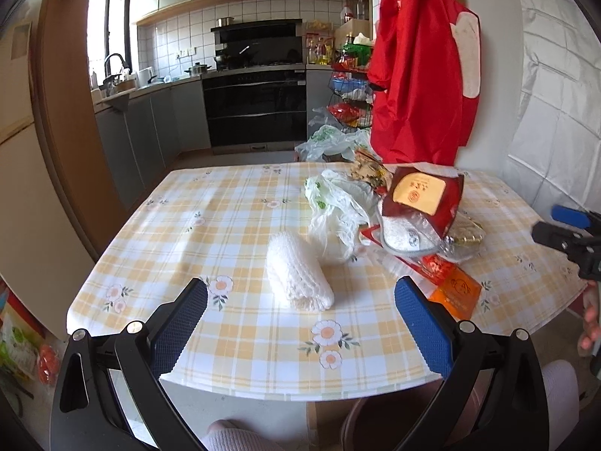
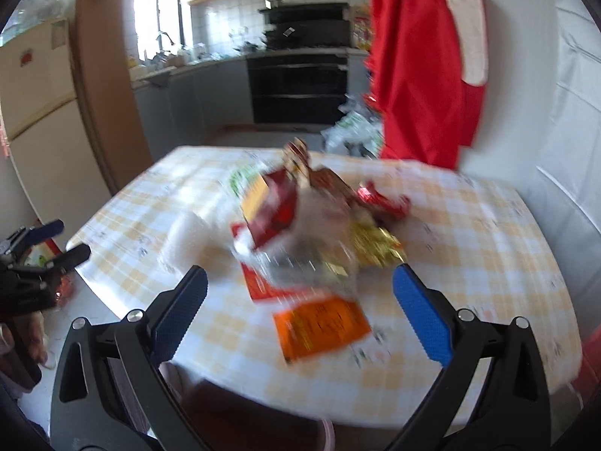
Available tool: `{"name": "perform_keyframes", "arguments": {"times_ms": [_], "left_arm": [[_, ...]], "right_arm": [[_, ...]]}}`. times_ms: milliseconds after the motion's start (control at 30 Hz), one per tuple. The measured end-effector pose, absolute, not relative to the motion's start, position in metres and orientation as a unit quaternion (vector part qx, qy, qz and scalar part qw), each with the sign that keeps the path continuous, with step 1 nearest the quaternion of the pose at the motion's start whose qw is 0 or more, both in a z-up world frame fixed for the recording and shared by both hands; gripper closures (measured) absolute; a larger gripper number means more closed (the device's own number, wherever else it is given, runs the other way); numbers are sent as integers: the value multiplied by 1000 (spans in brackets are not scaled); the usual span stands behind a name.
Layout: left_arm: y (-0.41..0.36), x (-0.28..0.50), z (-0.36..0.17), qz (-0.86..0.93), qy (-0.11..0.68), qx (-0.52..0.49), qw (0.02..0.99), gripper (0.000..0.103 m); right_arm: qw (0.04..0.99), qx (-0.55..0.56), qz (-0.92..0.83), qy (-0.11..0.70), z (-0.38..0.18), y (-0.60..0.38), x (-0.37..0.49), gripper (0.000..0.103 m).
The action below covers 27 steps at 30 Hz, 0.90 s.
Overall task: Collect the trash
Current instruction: 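Grasp the red snack bag with the right gripper while the left gripper grasps the white bubble-wrap roll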
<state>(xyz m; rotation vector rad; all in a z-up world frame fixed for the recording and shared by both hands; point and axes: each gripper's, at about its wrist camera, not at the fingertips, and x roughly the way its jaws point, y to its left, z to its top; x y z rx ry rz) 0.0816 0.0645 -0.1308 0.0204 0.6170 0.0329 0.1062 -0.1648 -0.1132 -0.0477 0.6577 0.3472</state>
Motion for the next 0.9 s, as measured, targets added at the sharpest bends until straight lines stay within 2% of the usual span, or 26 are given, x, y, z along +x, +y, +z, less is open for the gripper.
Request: {"name": "perform_keyframes", "arguments": {"times_ms": [167,400,433,467,533,900], "left_arm": [[77,91,-134,40,305,22,951,5],[110,91,-150,55,327,-11,943,5],[114,92,-152,56,330,-14,942,5],[117,92,-153,57,332,-16,941,5],[122,94,-155,56,334,-21,941,5],[109,131,-183,8,368,-62,928,5]], "right_arm": [[927,-63,200,310,-119,-119,163,6],[885,-195,178,385,-156,-65,231,7],[878,-202,177,396,-160,-61,234,17],[868,-205,178,415,-165,-60,239,38],[863,-179,194,431,-166,-64,239,42],[922,-22,228,311,-114,-107,178,44]]}}
